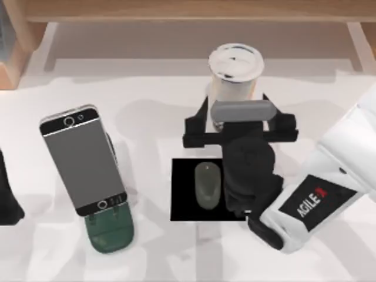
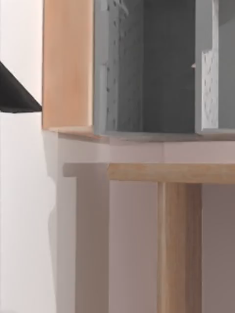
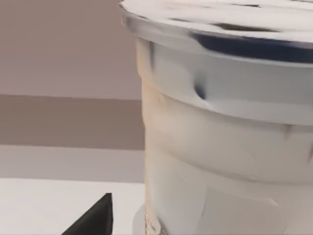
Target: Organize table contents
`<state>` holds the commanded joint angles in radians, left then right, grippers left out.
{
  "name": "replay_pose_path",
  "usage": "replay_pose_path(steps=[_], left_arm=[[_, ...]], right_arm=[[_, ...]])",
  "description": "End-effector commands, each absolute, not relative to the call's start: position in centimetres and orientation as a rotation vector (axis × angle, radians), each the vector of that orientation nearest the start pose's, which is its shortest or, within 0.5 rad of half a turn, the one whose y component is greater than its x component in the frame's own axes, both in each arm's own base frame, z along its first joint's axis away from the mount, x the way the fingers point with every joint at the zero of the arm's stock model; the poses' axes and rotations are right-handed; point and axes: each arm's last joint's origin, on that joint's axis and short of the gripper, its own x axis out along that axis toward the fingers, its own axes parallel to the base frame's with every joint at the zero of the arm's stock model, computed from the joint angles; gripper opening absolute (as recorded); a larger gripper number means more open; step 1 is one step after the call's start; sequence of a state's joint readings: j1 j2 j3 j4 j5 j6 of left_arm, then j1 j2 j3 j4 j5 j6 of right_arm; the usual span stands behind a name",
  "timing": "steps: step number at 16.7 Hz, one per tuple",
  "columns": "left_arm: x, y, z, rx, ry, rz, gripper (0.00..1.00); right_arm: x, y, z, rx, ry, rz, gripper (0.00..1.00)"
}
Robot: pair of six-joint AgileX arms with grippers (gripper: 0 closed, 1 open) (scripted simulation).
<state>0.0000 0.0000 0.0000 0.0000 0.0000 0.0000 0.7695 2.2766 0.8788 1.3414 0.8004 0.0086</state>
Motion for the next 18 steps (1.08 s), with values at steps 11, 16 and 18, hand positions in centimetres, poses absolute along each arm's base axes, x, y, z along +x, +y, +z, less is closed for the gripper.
replay_pose_path(steps=[11,16,18], left_arm=[[10.6,-0.1,16.0,0.0,0.0,0.0,1.0],[10.6,-0.1,16.0,0.0,0.0,0.0,1.0],[10.6,-0.1,16.0,0.0,0.0,0.0,1.0]], right_arm=[[30.9,26.0,6.1,-0.01,-0.002,-0.016,1.0],[33.0,25.9,6.1,-0.01,-0.002,-0.016,1.0],[33.0,25.9,6.1,-0.01,-0.002,-0.016,1.0]])
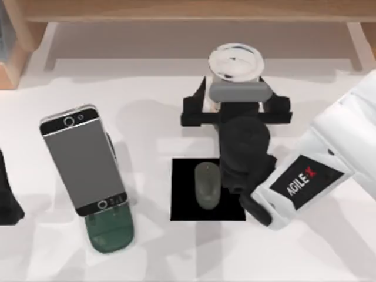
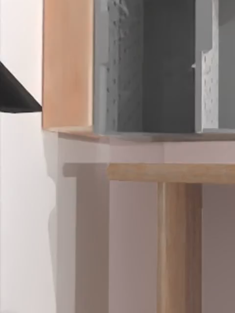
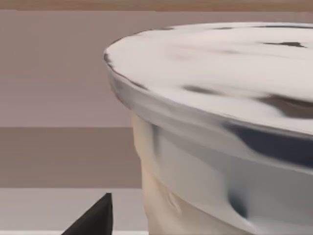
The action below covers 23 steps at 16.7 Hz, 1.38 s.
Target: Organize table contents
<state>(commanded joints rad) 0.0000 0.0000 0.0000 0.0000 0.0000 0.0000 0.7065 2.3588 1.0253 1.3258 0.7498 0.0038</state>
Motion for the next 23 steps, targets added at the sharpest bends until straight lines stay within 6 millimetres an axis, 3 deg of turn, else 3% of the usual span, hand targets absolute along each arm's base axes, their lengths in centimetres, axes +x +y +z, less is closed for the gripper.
replay_pose_path(steps=[13,23], left_arm=[[10.57,-0.12,16.0,0.0,0.0,0.0,1.0],[10.57,-0.12,16.0,0.0,0.0,0.0,1.0]], right_arm=[[33.0,25.92,6.07,-0.01,-0.002,-0.016,0.02],[32.93,25.98,6.22,-0.008,-0.003,-0.014,0.0]])
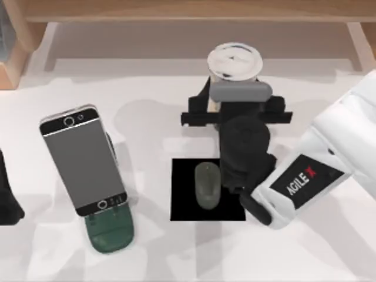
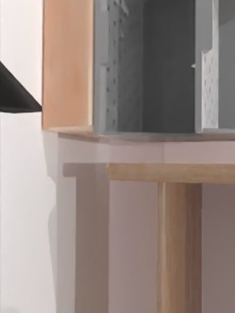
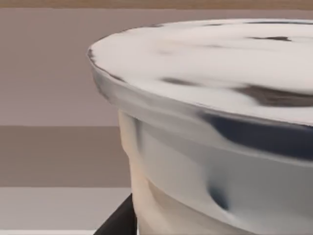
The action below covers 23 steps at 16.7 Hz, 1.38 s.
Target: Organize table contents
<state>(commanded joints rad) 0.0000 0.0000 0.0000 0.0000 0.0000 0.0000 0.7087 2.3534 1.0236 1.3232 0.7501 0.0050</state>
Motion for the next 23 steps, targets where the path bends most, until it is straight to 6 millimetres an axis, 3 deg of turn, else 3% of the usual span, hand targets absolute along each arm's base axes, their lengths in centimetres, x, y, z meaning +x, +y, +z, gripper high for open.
replay_pose_path(steps=[9,17,23], left_arm=[[10.6,-0.1,16.0,0.0,0.0,0.0,1.0],[10.6,-0.1,16.0,0.0,0.0,0.0,1.0],[10.6,-0.1,16.0,0.0,0.0,0.0,1.0]], right_arm=[[33.1,26.2,7.7,0.008,-0.019,-0.012,0.0],[35.4,28.0,16.8,0.128,-0.169,0.036,0.0],[38.9,26.6,21.9,0.112,-0.178,0.034,0.0]])
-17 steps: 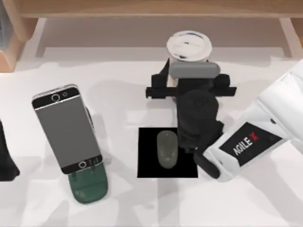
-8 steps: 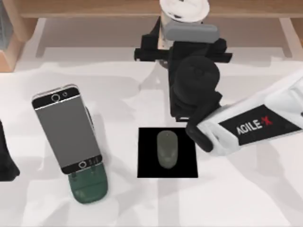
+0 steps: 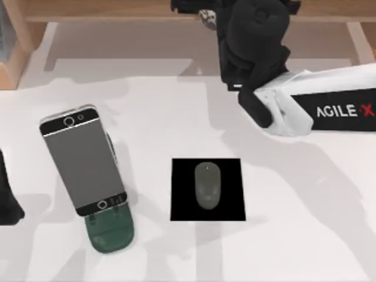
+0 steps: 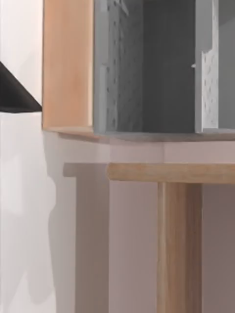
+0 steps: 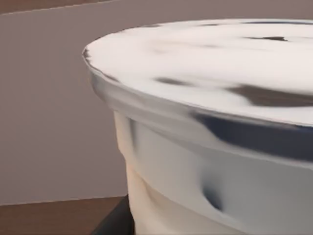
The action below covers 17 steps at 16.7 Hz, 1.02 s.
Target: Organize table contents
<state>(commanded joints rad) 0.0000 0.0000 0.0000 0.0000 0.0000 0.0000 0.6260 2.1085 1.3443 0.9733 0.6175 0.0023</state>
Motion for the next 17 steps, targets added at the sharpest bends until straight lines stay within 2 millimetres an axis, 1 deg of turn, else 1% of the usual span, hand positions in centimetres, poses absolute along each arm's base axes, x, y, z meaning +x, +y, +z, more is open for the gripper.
replay_pose_path(steps=[5,9,13,17], left_arm=[[10.6,-0.1,16.0,0.0,0.0,0.0,1.0],[10.6,-0.1,16.0,0.0,0.0,0.0,1.0],[10.6,-0.1,16.0,0.0,0.0,0.0,1.0],[10.6,-0.1,16.0,0.0,0.0,0.0,1.0]], right_arm=[[42.5,23.6,23.6,0.054,-0.116,0.003,0.0],[44.7,21.5,24.4,0.021,-0.067,-0.015,0.0],[45.8,20.7,24.0,-0.002,-0.021,-0.015,0.0],[45.9,20.6,23.8,-0.006,-0.012,-0.014,0.0]])
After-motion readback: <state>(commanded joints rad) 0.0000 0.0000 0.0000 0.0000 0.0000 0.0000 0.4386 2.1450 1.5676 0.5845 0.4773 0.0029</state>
